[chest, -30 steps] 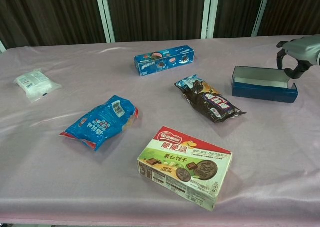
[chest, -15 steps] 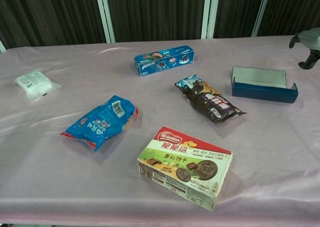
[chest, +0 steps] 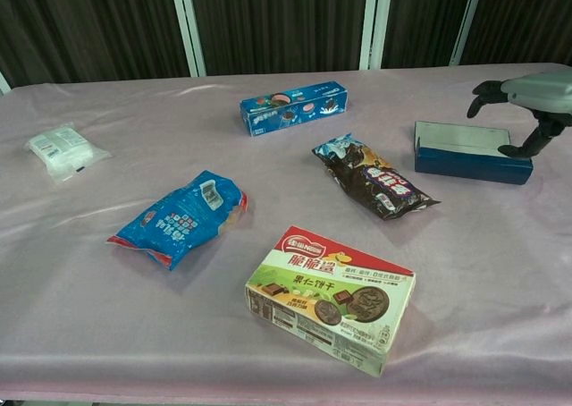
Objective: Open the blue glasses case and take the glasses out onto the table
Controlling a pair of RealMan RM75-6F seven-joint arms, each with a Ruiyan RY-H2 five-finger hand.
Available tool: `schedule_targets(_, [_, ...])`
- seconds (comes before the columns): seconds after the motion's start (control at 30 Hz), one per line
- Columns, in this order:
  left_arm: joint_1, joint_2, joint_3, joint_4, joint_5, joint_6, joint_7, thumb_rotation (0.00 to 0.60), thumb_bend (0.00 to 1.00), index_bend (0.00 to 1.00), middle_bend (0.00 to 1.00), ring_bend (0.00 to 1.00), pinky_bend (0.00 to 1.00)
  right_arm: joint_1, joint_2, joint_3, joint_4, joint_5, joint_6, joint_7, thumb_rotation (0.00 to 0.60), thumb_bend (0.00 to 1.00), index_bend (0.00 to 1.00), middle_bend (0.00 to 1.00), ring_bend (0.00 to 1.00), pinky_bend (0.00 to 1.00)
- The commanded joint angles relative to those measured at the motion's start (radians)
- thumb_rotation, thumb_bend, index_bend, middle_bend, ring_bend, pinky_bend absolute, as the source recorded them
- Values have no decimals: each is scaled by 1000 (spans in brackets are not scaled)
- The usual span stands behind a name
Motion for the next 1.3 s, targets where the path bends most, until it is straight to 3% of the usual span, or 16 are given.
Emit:
schedule_targets(0.03, [2, 2, 0, 2, 2, 5, -7, 600, 399, 0, 0, 0, 0, 11, -30, -18, -6, 7, 10, -57, 600, 531, 339, 0, 0, 0])
schedule_targets(0.37, [8, 12, 0, 8, 4, 20, -36, 600, 400, 0, 0, 0, 0, 65, -113, -1, 48, 140, 2, -156, 600, 530, 356, 0, 0, 0])
schedule_targets(0.73, [9, 13, -2, 10, 6, 24, -41, 600, 407, 0, 0, 0, 0, 101, -146, -8, 39, 188, -1, -202, 600, 530, 360, 0, 0, 0])
schedule_targets(1.1, [12, 9, -6, 8, 2, 27, -34, 600, 448, 0, 0, 0, 0, 81, -91, -75, -67, 135, 33, -216, 600, 530, 369, 0, 0, 0])
schedule_targets(1.3, [10, 9, -4, 6, 3, 21, -32, 600, 446, 0, 0, 0, 0, 44, -36, -176, -158, -5, 97, -268, 600, 531, 372, 0, 0, 0])
